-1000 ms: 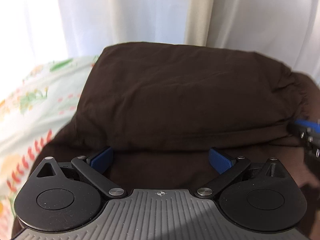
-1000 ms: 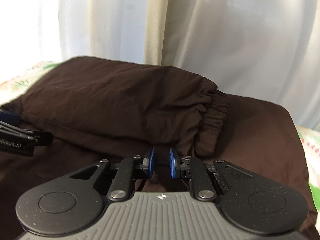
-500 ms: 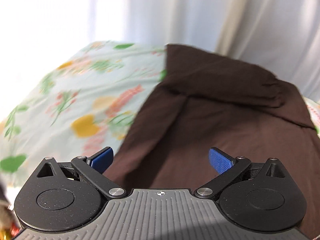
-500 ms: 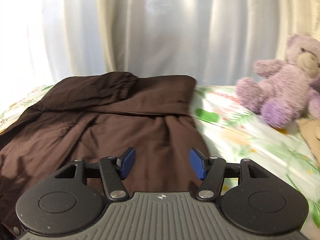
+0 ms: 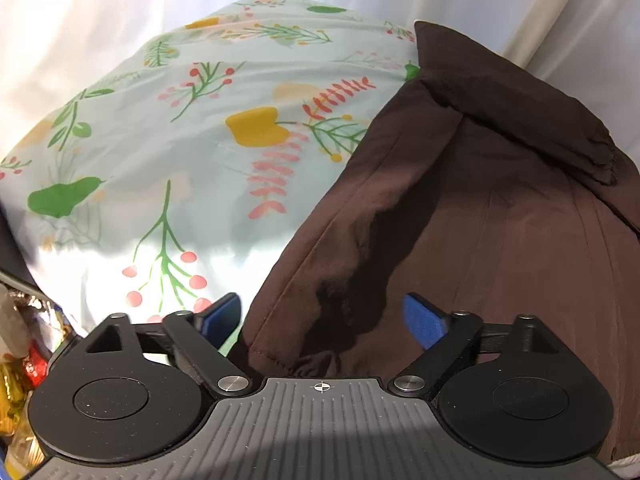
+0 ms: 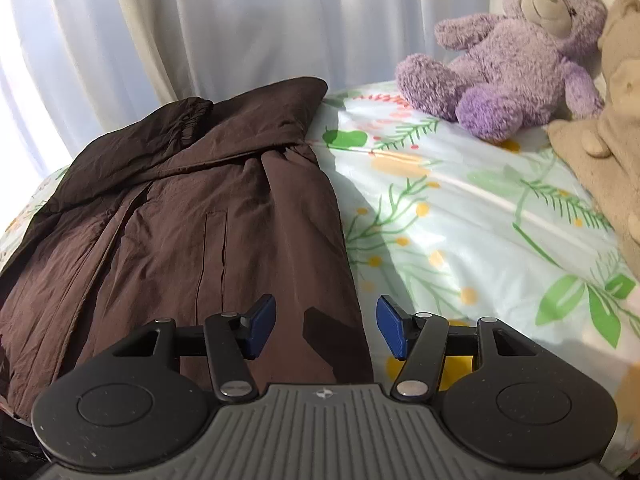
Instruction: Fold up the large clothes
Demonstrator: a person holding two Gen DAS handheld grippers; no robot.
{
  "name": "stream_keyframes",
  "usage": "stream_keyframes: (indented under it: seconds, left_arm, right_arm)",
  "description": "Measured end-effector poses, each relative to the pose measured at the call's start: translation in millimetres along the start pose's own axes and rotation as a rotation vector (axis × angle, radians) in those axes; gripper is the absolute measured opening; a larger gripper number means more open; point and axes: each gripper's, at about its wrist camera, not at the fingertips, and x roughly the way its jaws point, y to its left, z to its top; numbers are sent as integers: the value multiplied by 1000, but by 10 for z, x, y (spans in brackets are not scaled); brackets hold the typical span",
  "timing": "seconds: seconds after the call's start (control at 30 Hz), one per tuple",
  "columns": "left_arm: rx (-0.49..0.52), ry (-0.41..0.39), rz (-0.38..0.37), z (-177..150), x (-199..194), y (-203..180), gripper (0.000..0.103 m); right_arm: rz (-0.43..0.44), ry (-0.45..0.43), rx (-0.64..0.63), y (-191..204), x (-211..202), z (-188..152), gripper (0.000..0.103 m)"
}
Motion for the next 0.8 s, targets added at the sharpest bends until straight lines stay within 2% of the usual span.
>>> stream_keyframes:
  seconds: [0.03,0.13,0.2,0.27,0.3,0.33,0.37,0.4,0.47,0.5,0.53,0.57,0.63,0.7,0.73,0.77,0.8]
  left_arm:
    - [-7,3,6,8,15,38,73]
    - [-42,24,-55,36,48,113,69]
    - [-25,38,-70,31,44,103,67]
    - [6,49,-75,38,35,98,50]
    - [12,53,-82,52,35,112,46]
    - [19,59,-98,67,31,127,36]
    - [23,65,-118,87,30,142,30]
    - [20,72,-141,105,30,157,29]
    - [31,87,-171,131,34,156,29]
    - [46,100,-175,136,55,143,33]
    - [59,114,-166,135,90,130,47]
    - [64,130,-163,128,138,126,53]
    - [62,156,-146,114,220,118,52]
    - [63,156,-147,123,232,117,38]
    - [67,147,-169,135,202,109,24]
    - [75,137,-194,143,159,96,19]
    - [86,129,-210,150,115,72,18]
  right_arm:
    - [3,7,18,-32,-19,-24,57]
    - [35,67,81,-158,-10,-101,57]
    - [93,123,132,-238,23,-182,57]
    - [143,166,168,-284,49,-249,57]
    - [168,182,184,-300,64,-284,57]
    - [186,188,199,-312,73,-309,59]
    - [196,180,211,-320,68,-328,58]
    - [211,178,219,-325,63,-335,56]
    - [239,176,233,-329,48,-336,39]
    - [243,176,234,-332,45,-334,37]
    - [245,177,229,-335,46,-329,35]
    - [247,179,226,-335,50,-330,33]
    - [257,182,240,-349,67,-325,27]
    - [256,175,246,-325,55,-308,21]
    - [266,159,242,-300,31,-288,18]
    - [289,138,242,-275,-6,-268,17]
    - [311,120,249,-253,-35,-248,16]
